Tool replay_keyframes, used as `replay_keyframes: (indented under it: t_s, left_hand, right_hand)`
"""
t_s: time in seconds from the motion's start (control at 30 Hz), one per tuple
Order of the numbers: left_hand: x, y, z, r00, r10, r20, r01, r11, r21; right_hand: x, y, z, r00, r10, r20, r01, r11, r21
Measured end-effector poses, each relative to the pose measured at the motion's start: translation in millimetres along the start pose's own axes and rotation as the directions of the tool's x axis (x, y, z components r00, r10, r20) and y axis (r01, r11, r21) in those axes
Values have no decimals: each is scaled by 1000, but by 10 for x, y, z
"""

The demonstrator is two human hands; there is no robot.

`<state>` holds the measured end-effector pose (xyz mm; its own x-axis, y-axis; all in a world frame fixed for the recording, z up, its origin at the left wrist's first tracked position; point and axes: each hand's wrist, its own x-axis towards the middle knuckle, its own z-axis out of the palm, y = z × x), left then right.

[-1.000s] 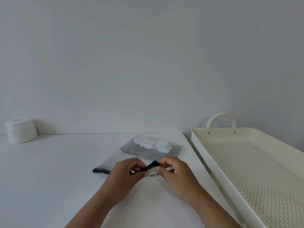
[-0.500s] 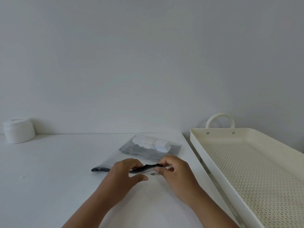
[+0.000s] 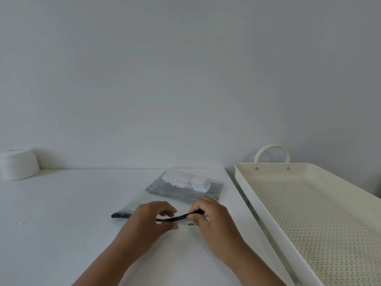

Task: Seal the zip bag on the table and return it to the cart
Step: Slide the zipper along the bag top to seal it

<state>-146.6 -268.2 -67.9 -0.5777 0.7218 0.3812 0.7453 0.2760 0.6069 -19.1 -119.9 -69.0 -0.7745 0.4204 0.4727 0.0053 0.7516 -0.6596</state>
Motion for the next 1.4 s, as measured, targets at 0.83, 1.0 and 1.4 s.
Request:
replay_keyframes:
  t_s: [0.83,1.0,1.4]
  left_hand:
    - [7,13,-31,997,13,-80,-6,996,88]
    - [18,26,4,993,30,-113,-16,992,123]
    - [-17,99,-35,985,100,-138,-65,970,236]
  right_hand:
    - [15,2,-165,996,-77,-35,67,972,-226]
    - [3,-41,-153,992,-113,62,129,892,-433]
    - [29,-64,-53,989,-143,40,143,838,-526]
